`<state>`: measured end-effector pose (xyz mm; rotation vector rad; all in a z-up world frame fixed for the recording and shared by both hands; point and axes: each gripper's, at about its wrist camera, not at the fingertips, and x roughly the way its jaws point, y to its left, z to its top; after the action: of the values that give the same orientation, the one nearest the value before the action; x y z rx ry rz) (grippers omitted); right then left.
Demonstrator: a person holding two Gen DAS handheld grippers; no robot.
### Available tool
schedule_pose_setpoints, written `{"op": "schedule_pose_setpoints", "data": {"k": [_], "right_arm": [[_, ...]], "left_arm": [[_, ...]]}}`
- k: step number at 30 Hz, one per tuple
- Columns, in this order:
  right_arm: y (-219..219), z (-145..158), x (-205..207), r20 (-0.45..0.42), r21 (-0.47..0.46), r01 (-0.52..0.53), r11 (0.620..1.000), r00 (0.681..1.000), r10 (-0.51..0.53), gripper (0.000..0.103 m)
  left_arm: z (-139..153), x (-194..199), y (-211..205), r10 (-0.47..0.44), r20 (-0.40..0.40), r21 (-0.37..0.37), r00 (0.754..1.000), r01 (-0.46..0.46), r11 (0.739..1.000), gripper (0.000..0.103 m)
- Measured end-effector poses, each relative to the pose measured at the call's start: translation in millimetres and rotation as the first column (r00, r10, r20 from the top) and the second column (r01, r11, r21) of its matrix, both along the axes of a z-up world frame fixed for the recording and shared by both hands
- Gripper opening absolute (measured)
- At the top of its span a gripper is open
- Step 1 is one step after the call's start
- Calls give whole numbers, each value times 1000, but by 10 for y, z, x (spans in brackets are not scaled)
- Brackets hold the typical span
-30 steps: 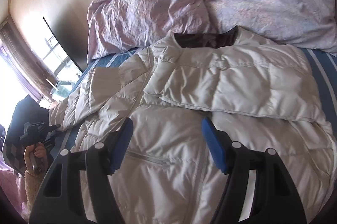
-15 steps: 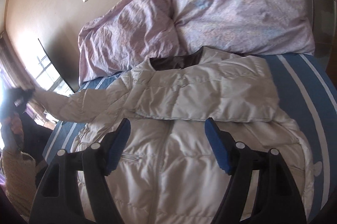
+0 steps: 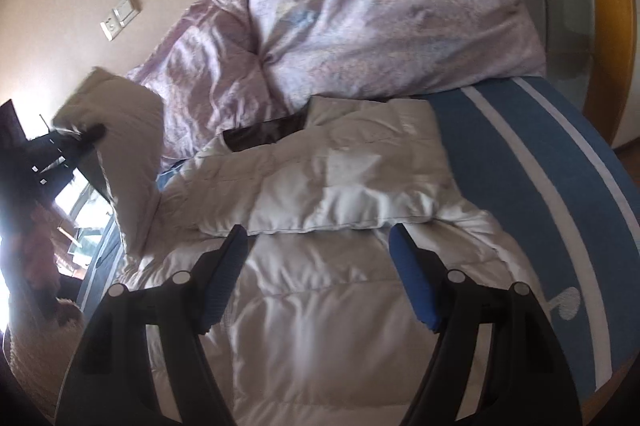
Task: Fold large clothes
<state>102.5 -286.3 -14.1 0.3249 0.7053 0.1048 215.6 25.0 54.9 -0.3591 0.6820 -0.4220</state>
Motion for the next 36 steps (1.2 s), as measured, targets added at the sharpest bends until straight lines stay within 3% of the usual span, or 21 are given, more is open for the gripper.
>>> {"op": "schedule_pose_setpoints", "data": {"k": [5,10,12,14,16,21,26,31,36], "right_arm": [[-82,-34,46,-14,1,15,1000,1000,-15,73],[-75,14,96,-8,-14,12,1000,1000,-12,73],[-48,55,129,-6,-22,9,1000,1000,-9,73],[-30,94,151,-4,-13,-1,1000,1000,1,73],[-9,133,180,-6,8,-13,1000,1000,13,73],[103,186,343,-47,86,-65,994,996,70,73],[293,104,690,-131,172,-110,979,982,134,67],[374,-155,1075,-215,175,-74,982,970,111,57],[363,-444,1304,-295,188,-27,982,952,83,52]], "left_arm": [[-390,26,-437,-71,-60,117,996,77,990,3],[-722,17,-712,-139,-143,257,980,172,951,8],[-764,15,-767,-171,-155,265,973,207,942,27],[-743,-39,-734,-189,-148,240,971,221,945,78],[-638,-132,-636,-199,-94,209,975,215,954,94],[-433,-356,-220,-183,-73,142,980,192,971,98],[-443,-642,342,-64,-61,187,996,75,980,98],[-545,-1001,958,92,-13,243,996,-86,966,98],[-683,-1237,1449,222,15,298,975,-217,930,98]]}}
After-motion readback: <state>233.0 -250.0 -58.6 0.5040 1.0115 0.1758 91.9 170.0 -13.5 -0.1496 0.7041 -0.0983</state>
